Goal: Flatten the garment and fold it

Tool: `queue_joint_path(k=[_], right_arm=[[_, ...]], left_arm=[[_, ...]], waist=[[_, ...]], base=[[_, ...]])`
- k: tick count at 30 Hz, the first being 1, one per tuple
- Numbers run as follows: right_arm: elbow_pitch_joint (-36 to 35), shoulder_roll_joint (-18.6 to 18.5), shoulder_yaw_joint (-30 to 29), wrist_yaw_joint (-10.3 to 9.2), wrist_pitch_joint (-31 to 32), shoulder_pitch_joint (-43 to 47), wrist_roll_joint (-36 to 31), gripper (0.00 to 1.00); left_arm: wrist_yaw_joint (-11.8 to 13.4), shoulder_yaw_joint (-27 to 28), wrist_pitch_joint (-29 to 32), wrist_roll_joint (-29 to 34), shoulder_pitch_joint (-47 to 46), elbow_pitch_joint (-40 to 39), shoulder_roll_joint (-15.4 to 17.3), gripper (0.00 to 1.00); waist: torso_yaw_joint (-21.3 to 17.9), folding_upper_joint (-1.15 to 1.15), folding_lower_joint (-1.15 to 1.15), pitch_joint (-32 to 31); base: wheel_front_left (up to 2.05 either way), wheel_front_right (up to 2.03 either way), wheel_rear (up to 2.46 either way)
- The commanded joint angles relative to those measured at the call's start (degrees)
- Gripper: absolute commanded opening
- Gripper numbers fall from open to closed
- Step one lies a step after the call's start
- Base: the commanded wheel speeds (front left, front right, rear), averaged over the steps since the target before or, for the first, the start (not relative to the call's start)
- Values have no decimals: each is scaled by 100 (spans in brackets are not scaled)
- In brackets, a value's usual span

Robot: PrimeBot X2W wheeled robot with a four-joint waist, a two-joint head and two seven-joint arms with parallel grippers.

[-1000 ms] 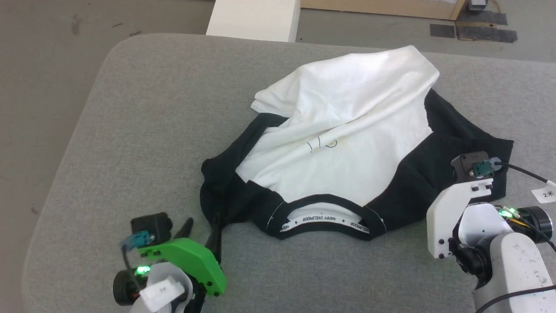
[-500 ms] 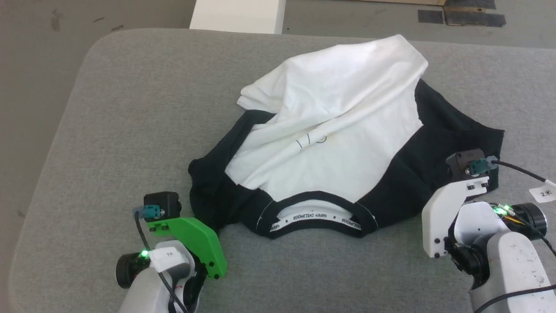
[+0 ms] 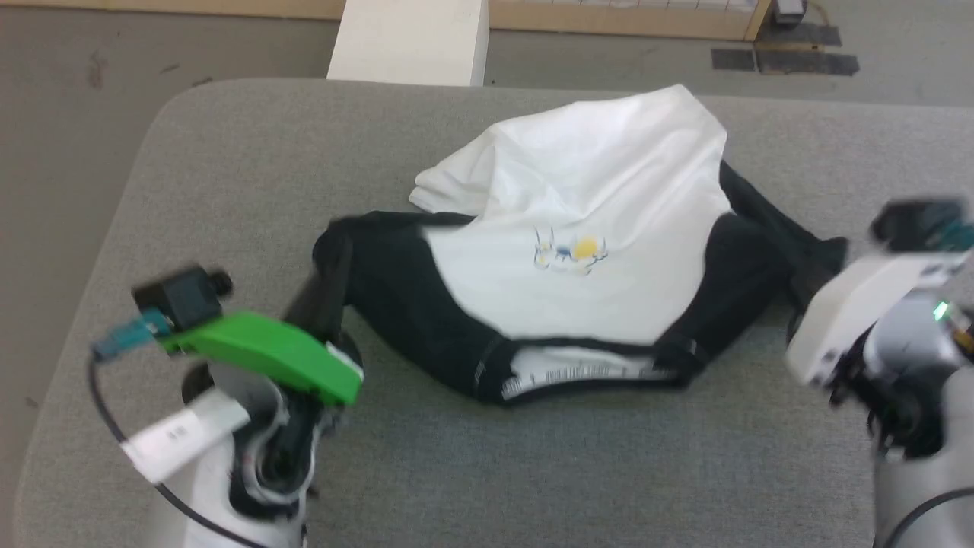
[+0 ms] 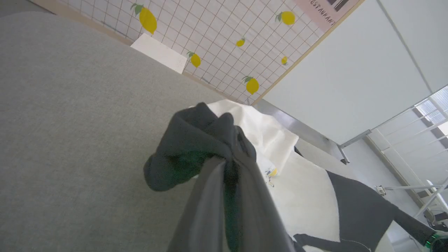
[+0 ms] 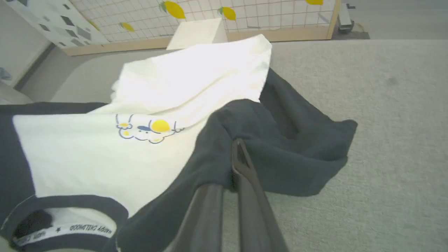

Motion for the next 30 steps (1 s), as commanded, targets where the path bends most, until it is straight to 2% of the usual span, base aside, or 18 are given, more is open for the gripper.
queue_joint_path(k=[1,7,14,22,25,30], right_arm=[[-185,-6,-75,-8,40,-304,267,0],[-767,-10,-228,-8,476,-1270,981,0],[-1011,-99,-412,-8,870,-2576,1191,0],[-138,-117,-474,-8,1141,-3962,968,0],[265,-106,-397,-8,1209,-4427,773,0],[936,-74,-258,-8,1169,-5261,391,0]], left_arm=[[-38,23,27,-82,-302,-202,-8,0],[-113,66,267,-165,-1463,-611,157,0],[-85,247,318,-24,-2980,-572,401,0],[27,324,425,461,-4355,626,913,0],[4,127,437,911,-4776,1169,1213,0],[3,-131,360,1401,-5526,1990,1440,0]], waist=[[-48,0,0,-138],[-165,0,0,-368],[-336,0,0,-416],[-556,0,0,-149],[-643,0,0,89],[-809,0,0,606]], base=[[0,0,0],[0,0,0],[0,0,0],[0,0,0],[0,0,0],[0,0,0]])
